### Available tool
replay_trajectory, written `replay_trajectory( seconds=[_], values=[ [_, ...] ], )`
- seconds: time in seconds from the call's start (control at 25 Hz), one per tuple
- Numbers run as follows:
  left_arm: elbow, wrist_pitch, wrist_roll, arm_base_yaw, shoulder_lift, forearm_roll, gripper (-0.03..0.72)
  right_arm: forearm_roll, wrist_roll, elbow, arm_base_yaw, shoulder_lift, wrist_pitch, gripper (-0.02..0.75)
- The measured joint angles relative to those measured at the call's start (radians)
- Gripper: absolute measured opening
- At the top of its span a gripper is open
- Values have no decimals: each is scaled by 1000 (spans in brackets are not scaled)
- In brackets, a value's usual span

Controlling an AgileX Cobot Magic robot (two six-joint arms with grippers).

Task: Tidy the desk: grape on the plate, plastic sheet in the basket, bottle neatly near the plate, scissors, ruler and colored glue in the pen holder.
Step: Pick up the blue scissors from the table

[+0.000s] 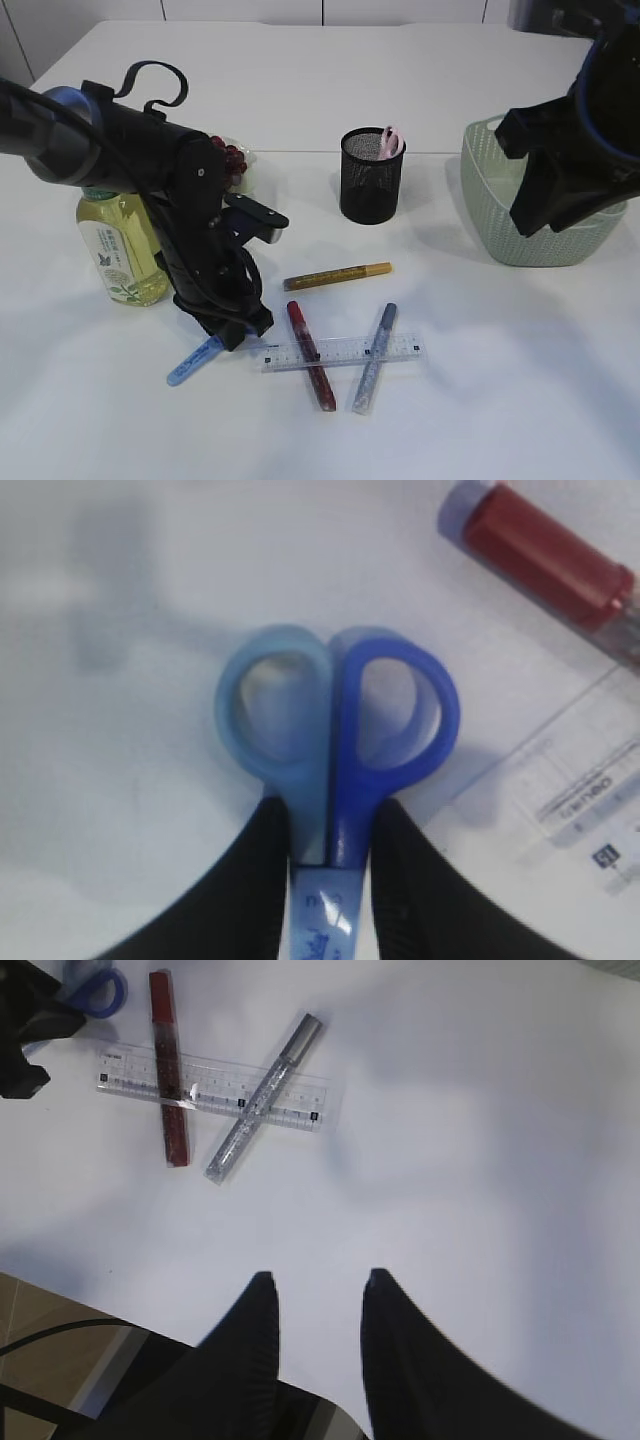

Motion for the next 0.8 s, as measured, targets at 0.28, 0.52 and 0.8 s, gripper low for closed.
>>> replay_trajectory(
  seconds=[0.28,0.52,0.8],
  values=[
    [-11,25,0,0,0,-28,181,0,0,0,0,0,0,240],
    [-13,53,-27,0,0,-32,180,0,0,0,0,0,0,240],
    [-13,60,-43,0,0,-32,180,0,-2,0,0,0,0,240]
  ],
)
